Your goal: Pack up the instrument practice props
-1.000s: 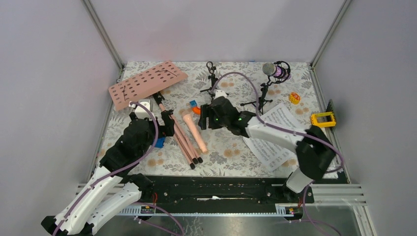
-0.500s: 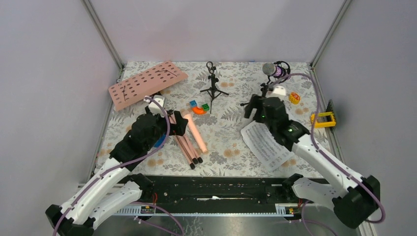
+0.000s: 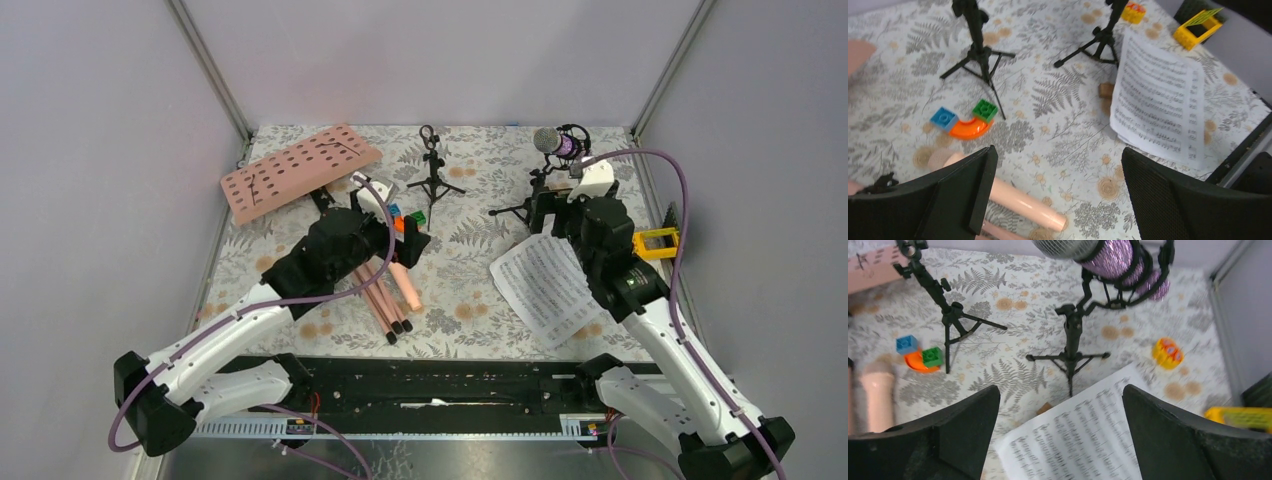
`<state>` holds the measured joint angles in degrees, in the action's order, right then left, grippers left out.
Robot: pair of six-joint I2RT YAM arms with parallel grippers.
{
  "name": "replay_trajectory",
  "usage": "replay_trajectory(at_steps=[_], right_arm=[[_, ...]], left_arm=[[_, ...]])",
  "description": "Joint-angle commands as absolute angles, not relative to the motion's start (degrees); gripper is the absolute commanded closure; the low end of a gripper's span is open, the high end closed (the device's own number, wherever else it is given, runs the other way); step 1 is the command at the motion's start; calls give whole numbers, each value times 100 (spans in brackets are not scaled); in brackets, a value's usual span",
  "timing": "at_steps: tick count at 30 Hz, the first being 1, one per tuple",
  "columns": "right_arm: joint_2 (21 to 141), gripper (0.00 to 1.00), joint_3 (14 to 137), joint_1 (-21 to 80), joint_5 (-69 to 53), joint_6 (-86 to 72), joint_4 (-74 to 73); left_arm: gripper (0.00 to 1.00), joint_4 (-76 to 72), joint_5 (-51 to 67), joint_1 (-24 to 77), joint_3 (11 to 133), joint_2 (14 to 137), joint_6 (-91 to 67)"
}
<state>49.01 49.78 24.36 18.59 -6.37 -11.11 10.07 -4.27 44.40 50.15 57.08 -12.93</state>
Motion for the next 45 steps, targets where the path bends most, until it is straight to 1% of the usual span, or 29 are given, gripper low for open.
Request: replay_trajectory(at_steps=[1,4,7,10,12,16,19,23,26,29,32,36,39,45], right_arm=[[4889,0,5405,2415,1307,1644,-495],[5198,0,5605,2416,1152,2881,-592],[5638,0,5935,2415,1345,3457,-730],[5905,0,6239,2413,1817,3212,-747],[5878,0,6330,2416,1812,2799,-730],[5553,0,6336,2417,1835,1980,-756],[5302,0,6452,2413,1847,1568,-1038],[5254,0,6805,2408,1783,2000,-1539],[5581,0,7155,2328,1653,2490,-1907],[5967,0,7448,2057,1478,2565,-1987],[6117,0,7606,1833,1066,2523,-1966],[6413,0,7621,1463,465,2913,-1776],[6622,0,7695,1347,324,2946,-1717],[6162,0,7352,1344,340,2735,-1349]], left_arm=[[1,319,186,4445,5413,5691,-827],[1,36,409,4445,5357,5702,-795],[1,-347,445,4444,5226,5710,-833],[1,-1076,625,4446,4945,5854,-966],[1,-1762,802,4446,4785,6128,-1106],[1,-3046,859,4488,4809,7061,-1367],[1,-4175,1061,4656,4944,7958,-1007],[1,-5077,1329,4728,5422,9004,-859],[1,-5528,1582,4738,5722,9548,-826],[1,-6157,1557,4744,5952,10155,-732],[1,-6026,1655,4746,6578,10847,-483],[1,-5959,1774,4746,7288,11559,-536],[1,-5946,1749,4753,7769,12035,-667],[1,-5893,1321,4753,8840,13135,-939]])
